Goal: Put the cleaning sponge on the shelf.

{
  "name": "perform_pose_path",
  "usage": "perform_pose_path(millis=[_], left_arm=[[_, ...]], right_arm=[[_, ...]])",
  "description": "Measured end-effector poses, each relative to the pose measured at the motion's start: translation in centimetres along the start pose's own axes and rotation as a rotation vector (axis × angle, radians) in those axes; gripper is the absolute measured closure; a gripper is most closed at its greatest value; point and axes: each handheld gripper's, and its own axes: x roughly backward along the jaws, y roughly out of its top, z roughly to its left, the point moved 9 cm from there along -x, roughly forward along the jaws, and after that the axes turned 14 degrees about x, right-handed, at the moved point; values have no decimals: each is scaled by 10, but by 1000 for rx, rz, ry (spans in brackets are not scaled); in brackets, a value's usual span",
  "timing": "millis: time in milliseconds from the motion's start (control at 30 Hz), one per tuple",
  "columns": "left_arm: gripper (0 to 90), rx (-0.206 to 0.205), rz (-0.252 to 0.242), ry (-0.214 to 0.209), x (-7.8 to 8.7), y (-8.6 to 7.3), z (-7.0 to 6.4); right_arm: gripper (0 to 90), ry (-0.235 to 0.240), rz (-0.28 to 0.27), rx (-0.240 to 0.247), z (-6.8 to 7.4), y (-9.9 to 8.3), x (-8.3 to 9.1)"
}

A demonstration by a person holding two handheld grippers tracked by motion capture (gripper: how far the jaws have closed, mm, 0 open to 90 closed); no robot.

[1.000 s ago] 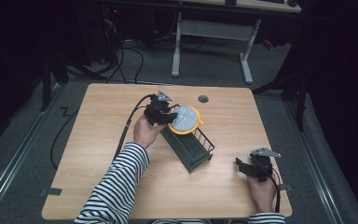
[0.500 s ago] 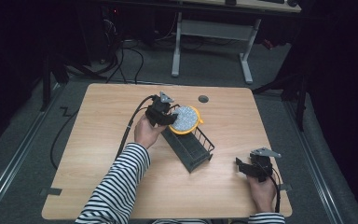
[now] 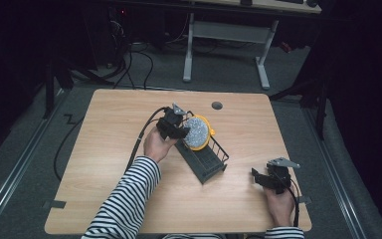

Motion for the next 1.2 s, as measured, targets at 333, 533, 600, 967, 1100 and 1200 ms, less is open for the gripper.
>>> perform_pose_path(millis=[333, 533, 600, 967, 1100, 1200], left_arm=[[411, 21, -49, -18, 19, 0, 5], [363, 67, -64, -5, 44, -2, 25], [356, 71, -65, 0, 51, -4, 30], [352, 150, -80, 22, 84, -27, 62], [353, 187, -90, 37, 94, -37, 76], [357, 209, -97, 52, 102, -46, 84]], right_arm=[[324, 0, 0, 0, 0, 0, 0], [325, -1, -1, 1, 0, 0, 0], [325, -1, -1, 1, 0, 0, 0], [325, -2, -1, -1, 0, 0, 0], [325, -2, -2, -3, 0, 0, 0], [326, -2, -2, -4, -1, 0, 0]])
